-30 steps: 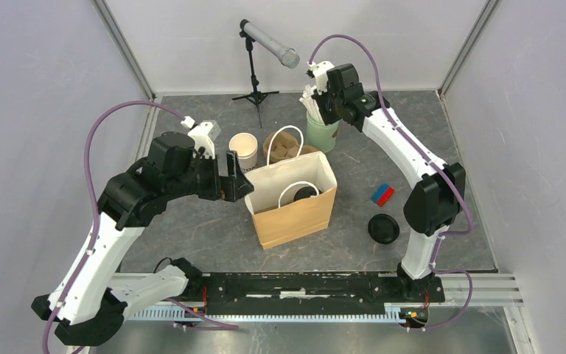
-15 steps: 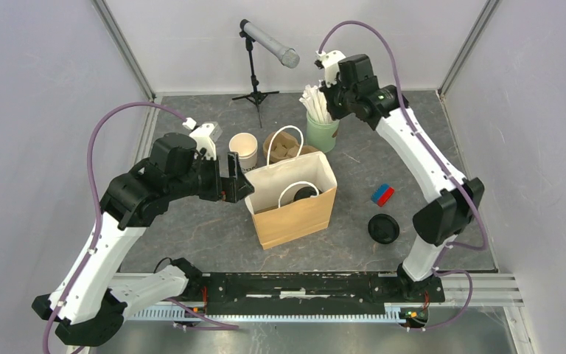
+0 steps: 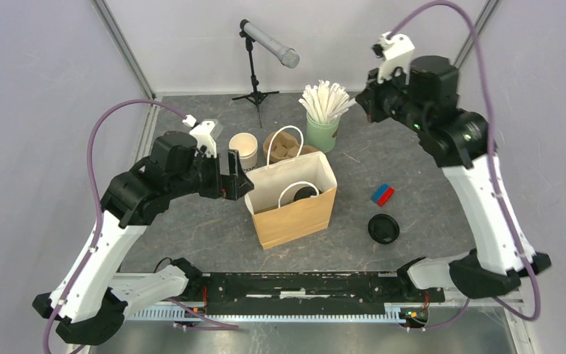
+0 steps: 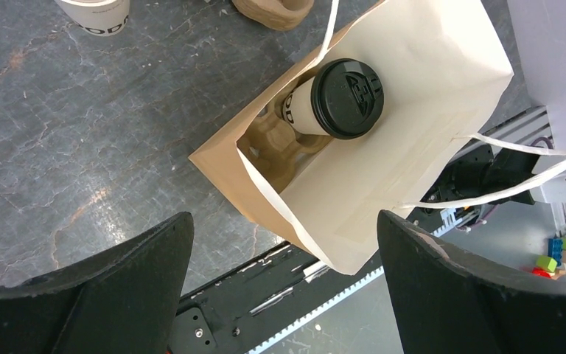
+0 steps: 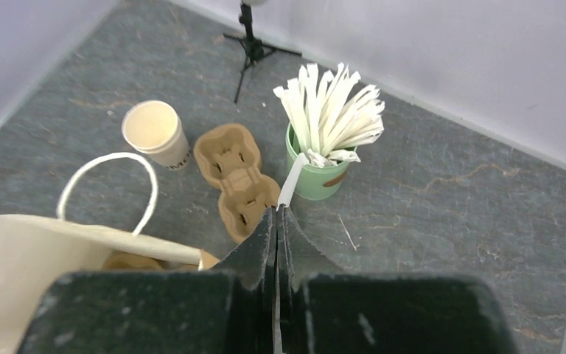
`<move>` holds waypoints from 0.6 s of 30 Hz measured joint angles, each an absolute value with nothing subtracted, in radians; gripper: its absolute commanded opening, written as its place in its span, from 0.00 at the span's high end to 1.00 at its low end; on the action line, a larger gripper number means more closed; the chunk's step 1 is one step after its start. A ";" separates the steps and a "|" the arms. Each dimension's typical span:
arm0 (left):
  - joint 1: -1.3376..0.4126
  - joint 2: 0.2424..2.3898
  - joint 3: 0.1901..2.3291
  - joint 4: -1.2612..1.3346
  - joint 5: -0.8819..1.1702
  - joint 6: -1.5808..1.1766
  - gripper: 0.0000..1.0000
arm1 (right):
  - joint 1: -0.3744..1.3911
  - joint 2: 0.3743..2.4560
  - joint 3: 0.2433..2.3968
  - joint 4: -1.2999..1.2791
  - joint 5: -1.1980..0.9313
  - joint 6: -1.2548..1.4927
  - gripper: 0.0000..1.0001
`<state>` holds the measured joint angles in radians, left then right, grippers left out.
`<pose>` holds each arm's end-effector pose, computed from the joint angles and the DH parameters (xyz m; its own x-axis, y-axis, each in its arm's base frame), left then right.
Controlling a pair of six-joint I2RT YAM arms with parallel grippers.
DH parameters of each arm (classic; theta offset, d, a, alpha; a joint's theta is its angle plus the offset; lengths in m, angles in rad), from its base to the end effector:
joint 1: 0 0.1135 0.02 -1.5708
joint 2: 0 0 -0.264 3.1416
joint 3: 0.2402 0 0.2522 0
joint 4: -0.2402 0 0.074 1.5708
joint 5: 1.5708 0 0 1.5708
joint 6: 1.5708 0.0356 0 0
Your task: Pack the takeout coffee
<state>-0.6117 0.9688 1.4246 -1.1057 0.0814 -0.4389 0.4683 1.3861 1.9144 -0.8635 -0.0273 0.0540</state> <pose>0.1221 -0.0892 0.4265 -0.7142 -0.0164 -0.6998 0.3556 0.8526 -0.3829 0.2283 0.1166 0.5123 -0.3187 -0.1007 -0.9425 -0.4577 0.8871 0.0599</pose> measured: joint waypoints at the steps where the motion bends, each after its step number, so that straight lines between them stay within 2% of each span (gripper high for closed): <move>1: -0.612 0.973 1.429 -1.105 0.079 -0.437 0.00 | 0.468 1.355 1.914 -0.865 -0.029 0.059 1.00; 9: -0.612 1.007 1.462 -1.105 0.053 -0.436 0.00 | 0.468 1.128 1.890 -0.852 -0.073 0.105 1.00; 14: -0.612 1.012 1.476 -1.100 0.031 -0.437 0.00 | 0.468 0.980 1.740 -0.746 -0.231 0.153 1.00; 18: -0.612 1.002 1.476 -1.097 0.023 -0.437 0.00 | 0.468 0.942 1.660 -0.690 -0.374 0.198 1.00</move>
